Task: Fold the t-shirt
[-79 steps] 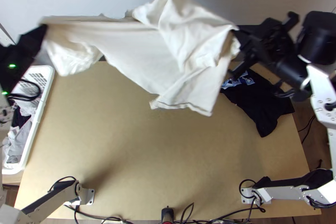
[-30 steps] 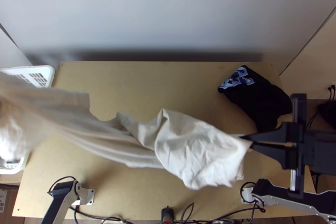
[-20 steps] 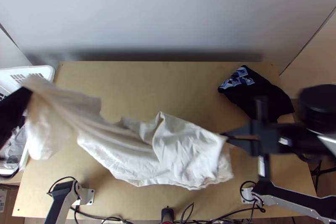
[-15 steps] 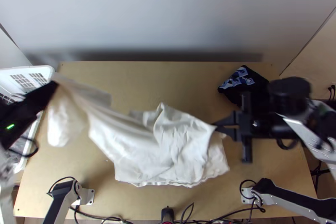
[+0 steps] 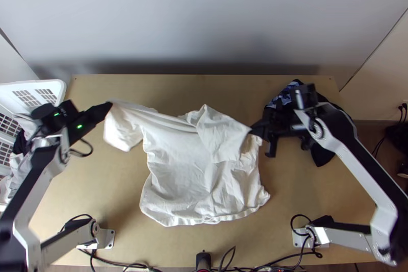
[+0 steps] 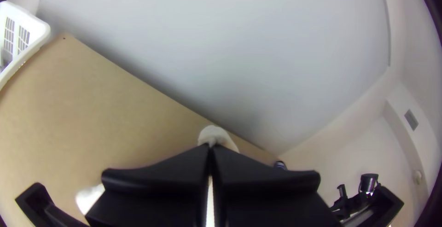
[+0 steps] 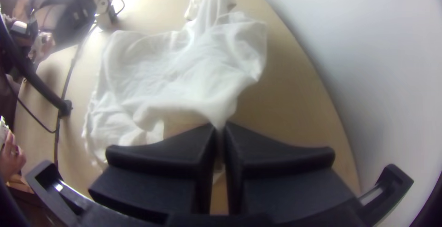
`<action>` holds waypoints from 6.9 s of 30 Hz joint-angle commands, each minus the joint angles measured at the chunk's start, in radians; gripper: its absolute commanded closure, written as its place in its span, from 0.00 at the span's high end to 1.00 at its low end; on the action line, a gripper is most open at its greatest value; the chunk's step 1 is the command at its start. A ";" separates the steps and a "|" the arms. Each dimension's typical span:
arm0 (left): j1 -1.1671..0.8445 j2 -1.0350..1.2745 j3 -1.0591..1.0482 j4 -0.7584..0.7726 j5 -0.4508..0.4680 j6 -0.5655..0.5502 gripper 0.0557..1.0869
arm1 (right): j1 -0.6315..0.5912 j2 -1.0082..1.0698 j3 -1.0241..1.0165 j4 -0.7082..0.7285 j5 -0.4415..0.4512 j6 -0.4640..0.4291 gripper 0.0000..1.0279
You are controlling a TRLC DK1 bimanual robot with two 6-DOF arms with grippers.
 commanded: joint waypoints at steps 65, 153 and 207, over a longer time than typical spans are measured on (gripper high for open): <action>-0.217 0.246 0.095 0.091 -0.202 0.013 0.03 | 0.321 0.468 -0.024 0.570 0.568 0.076 0.08; -0.174 0.253 0.008 0.159 -0.202 0.024 0.03 | 1.032 0.776 0.501 0.108 0.459 0.251 0.95; -0.034 0.434 1.163 -1.259 -0.380 0.079 0.03 | 0.065 0.195 0.924 -0.260 0.236 0.492 0.03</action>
